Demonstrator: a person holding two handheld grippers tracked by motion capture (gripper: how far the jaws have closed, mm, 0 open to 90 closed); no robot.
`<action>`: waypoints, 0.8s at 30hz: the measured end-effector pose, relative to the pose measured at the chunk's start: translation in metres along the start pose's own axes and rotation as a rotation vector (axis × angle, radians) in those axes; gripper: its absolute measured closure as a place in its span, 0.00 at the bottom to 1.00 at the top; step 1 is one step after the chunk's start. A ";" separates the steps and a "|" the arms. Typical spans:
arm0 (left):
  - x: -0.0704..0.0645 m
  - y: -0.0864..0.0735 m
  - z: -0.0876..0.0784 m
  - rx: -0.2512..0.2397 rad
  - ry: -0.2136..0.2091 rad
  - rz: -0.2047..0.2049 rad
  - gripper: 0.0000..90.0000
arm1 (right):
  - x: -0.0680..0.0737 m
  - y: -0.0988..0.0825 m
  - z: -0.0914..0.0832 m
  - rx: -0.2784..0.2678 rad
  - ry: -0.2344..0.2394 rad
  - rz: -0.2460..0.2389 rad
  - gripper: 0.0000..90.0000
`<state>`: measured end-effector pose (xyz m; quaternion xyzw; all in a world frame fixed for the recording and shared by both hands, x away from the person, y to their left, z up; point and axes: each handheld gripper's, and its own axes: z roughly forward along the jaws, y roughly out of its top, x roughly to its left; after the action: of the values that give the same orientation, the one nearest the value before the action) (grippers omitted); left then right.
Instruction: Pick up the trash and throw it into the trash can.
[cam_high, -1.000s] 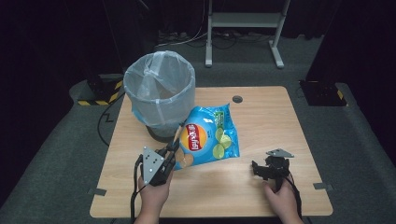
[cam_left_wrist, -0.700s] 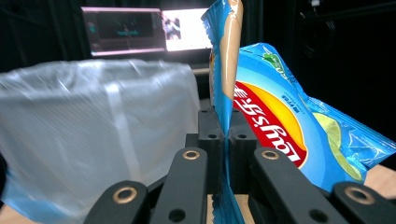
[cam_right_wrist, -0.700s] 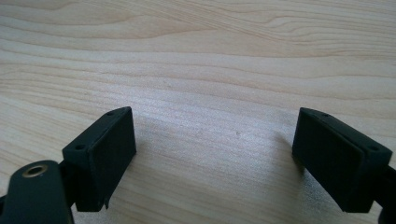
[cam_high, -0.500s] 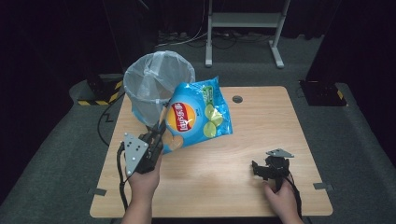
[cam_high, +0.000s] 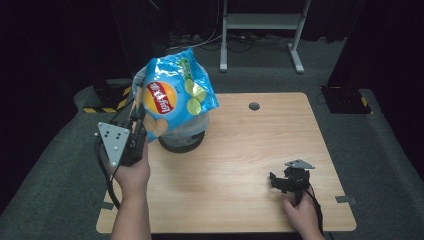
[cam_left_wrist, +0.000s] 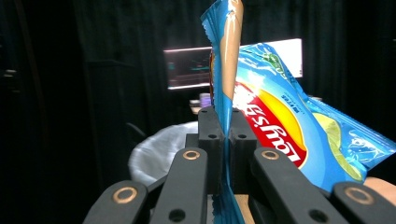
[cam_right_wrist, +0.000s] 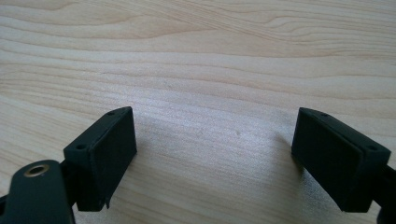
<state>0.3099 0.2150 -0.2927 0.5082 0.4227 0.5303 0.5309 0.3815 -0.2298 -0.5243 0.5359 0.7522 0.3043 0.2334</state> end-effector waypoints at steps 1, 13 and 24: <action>0.002 0.002 0.001 -0.001 0.013 0.001 0.96 | 0.000 0.000 0.000 0.000 0.000 0.000 0.15; 0.010 0.019 0.022 0.014 0.179 0.101 0.96 | 0.001 0.000 0.000 -0.002 0.007 -0.009 0.15; -0.007 0.009 0.047 0.060 0.192 0.181 0.96 | 0.001 0.000 0.000 -0.002 0.006 -0.008 0.15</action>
<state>0.3541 0.2031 -0.2784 0.5069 0.4397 0.6091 0.4227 0.3813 -0.2291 -0.5243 0.5315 0.7549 0.3057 0.2328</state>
